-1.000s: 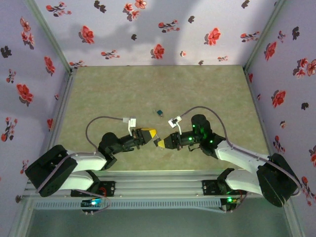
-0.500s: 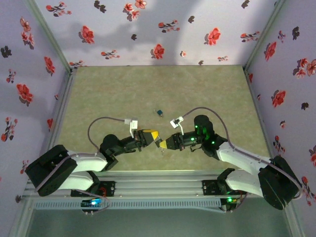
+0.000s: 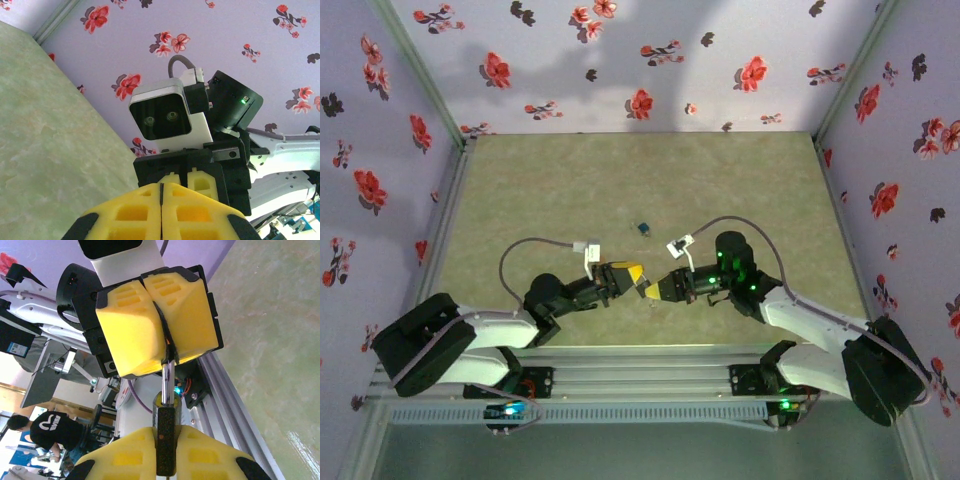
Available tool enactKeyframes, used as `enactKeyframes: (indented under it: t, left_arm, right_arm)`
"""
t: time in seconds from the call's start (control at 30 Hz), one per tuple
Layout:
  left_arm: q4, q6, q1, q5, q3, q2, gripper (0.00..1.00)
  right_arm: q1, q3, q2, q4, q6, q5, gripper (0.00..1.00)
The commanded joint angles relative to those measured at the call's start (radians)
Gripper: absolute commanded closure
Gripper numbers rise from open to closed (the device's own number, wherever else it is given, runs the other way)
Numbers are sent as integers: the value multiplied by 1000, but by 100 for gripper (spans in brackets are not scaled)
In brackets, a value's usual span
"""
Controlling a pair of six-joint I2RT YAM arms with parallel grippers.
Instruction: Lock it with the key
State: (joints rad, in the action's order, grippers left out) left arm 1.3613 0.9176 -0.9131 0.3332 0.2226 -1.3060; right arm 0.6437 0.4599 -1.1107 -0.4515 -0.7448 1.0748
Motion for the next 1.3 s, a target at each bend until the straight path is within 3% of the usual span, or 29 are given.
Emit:
enactKeyframes:
  t: [0.0, 0.47, 0.83, 1.03, 1.27]
  left_arm:
    - [-139, -42, -76, 155, -8, -28, 100]
    - [-129, -42, -100, 168, -6, -6, 100]
    - [-164, 33, -9, 218, 13, 66, 99]
    - [-146, 84, 56, 266, 17, 78, 64]
    - [-195, 145, 194, 313, 7, 194, 46]
  right_arm:
    - [-23, 93, 14, -226, -9, -80, 100]
    - [-45, 101, -19, -274, -36, -71, 100]
    - [-32, 82, -29, -275, -34, -45, 100]
    - [25, 93, -40, -220, 20, -8, 100]
    - [50, 101, -29, -155, 71, -6, 100]
